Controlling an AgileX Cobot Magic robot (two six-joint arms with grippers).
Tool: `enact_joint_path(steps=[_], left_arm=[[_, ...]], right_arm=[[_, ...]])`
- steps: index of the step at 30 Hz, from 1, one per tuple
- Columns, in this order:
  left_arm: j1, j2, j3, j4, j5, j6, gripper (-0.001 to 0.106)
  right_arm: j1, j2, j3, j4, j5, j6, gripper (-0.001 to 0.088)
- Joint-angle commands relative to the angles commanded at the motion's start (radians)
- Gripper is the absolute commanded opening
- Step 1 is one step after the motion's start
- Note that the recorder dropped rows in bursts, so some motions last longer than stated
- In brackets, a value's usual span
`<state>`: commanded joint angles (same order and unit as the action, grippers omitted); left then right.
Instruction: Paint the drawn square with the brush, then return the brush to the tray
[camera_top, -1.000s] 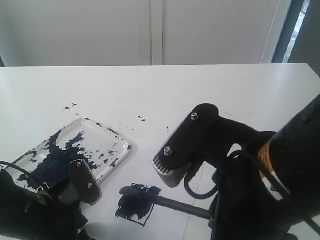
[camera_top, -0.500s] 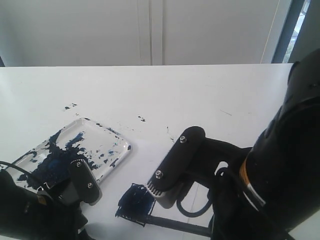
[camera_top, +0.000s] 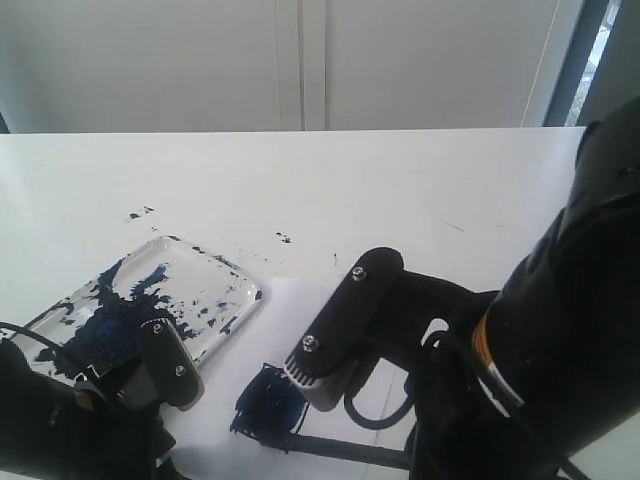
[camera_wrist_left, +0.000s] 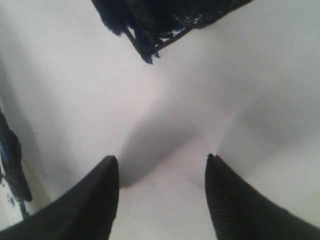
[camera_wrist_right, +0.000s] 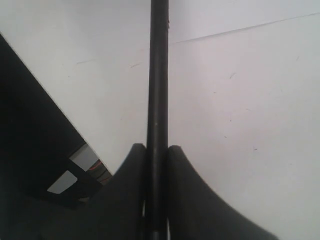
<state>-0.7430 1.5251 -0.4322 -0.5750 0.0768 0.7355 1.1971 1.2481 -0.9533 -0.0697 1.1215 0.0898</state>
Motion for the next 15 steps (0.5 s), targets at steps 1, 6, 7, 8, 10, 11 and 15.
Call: enact_joint_path(steps=[1, 6, 7, 8, 10, 11, 15], left_arm=[[0.000, 0.000, 0.000, 0.000, 0.000, 0.000, 0.058], [0.000, 0.000, 0.000, 0.000, 0.000, 0.000, 0.058], [0.000, 0.000, 0.000, 0.000, 0.000, 0.000, 0.058], [0.000, 0.000, 0.000, 0.000, 0.000, 0.000, 0.058], [0.000, 0.000, 0.000, 0.000, 0.000, 0.000, 0.058], [0.000, 0.000, 0.000, 0.000, 0.000, 0.000, 0.058], [0.000, 0.000, 0.000, 0.000, 0.000, 0.000, 0.058]], right_arm=[[0.000, 0.000, 0.000, 0.000, 0.002, 0.000, 0.0000], [0.000, 0.000, 0.000, -0.006, 0.012, 0.000, 0.0000], [0.000, 0.000, 0.000, -0.008, 0.025, 0.000, 0.0000], [0.000, 0.000, 0.000, -0.008, 0.039, 0.000, 0.0000], [0.000, 0.000, 0.000, -0.010, 0.076, 0.000, 0.0000], [0.000, 0.000, 0.000, -0.010, 0.089, 0.000, 0.0000], [0.000, 0.000, 0.000, -0.010, 0.100, 0.000, 0.0000]])
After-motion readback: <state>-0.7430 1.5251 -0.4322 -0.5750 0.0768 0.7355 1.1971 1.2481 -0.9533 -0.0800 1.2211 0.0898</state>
